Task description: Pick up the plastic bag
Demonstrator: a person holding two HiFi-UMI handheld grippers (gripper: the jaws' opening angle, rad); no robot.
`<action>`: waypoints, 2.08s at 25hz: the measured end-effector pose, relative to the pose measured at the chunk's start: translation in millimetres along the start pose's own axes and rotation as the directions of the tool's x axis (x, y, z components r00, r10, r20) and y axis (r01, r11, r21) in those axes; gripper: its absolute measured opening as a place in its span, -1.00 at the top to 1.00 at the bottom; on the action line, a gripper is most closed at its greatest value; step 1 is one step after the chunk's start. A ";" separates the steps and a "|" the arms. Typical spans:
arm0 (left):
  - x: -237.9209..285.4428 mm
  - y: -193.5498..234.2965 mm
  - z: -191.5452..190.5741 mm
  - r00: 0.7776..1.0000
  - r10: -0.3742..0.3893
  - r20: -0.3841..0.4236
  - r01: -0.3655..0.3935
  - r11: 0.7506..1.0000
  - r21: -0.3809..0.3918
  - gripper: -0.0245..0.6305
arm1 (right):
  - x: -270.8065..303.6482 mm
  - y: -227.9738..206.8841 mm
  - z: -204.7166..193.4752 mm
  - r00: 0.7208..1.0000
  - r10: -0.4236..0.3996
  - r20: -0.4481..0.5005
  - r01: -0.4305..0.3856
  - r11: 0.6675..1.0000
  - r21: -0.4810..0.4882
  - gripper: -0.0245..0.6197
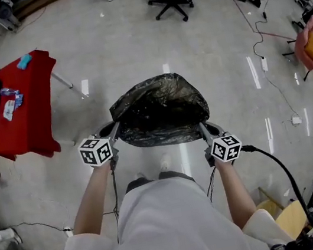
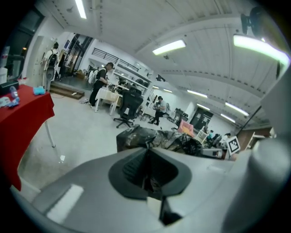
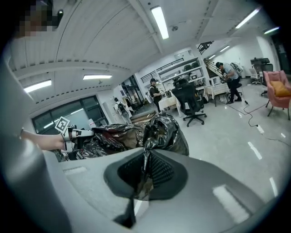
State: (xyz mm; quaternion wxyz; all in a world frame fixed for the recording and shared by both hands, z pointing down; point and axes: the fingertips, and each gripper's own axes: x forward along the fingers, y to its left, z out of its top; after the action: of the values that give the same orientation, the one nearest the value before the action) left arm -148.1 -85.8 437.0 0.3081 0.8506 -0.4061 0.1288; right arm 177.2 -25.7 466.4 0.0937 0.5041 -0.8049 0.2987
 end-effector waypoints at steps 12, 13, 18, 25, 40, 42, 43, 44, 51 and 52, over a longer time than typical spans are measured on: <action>-109.4 -8.4 12.3 0.997 0.044 0.065 -0.056 0.977 0.208 0.90 | -59.4 95.6 4.8 0.994 -0.050 0.099 0.060 0.992 -0.109 0.92; -116.1 -9.9 11.7 0.997 0.041 0.065 -0.054 0.974 0.221 0.90 | -63.9 103.2 4.2 0.993 -0.055 0.108 0.067 0.992 -0.111 0.92; -146.8 -11.1 3.5 0.998 0.005 0.062 -0.021 0.966 0.256 0.90 | -77.8 135.0 -8.6 0.985 -0.091 0.145 0.108 0.988 -0.108 0.92; -171.9 -9.9 -11.3 0.999 -0.036 0.038 0.023 0.952 0.306 0.90 | -99.5 166.6 -17.2 0.969 -0.144 0.201 0.167 0.980 -0.105 0.92; -186.4 -75.3 -16.1 0.996 -0.046 0.081 0.015 0.939 0.344 0.90 | -167.1 173.5 -15.8 0.961 -0.141 0.240 0.180 0.972 -0.151 0.92; -187.4 -82.4 -17.8 0.995 -0.048 0.090 0.015 0.941 0.338 0.90 | -171.9 171.2 -16.5 0.960 -0.131 0.247 0.169 0.976 -0.139 0.92; -187.4 -85.2 -18.5 0.994 -0.050 0.093 0.016 0.942 0.335 0.90 | -173.9 171.0 -16.6 0.960 -0.124 0.251 0.161 0.978 -0.135 0.92; -187.1 -87.2 -18.9 0.994 -0.053 0.095 0.019 0.943 0.333 0.90 | -175.3 171.4 -16.3 0.960 -0.116 0.255 0.153 0.979 -0.131 0.92; -182.2 -101.0 -17.4 0.992 -0.051 0.112 0.012 0.947 0.322 0.90 | -185.4 165.6 -11.8 0.955 -0.091 0.284 0.125 0.986 -0.107 0.92; -181.5 -103.8 -16.4 0.992 -0.051 0.116 0.010 0.946 0.325 0.90 | -186.1 163.8 -11.8 0.955 -0.087 0.283 0.121 0.987 -0.106 0.92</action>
State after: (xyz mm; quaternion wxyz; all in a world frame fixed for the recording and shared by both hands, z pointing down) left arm -183.2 85.3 321.0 0.1410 0.9021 -0.3845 0.1362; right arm 121.6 173.0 328.5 0.0261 0.5762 -0.7990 0.1700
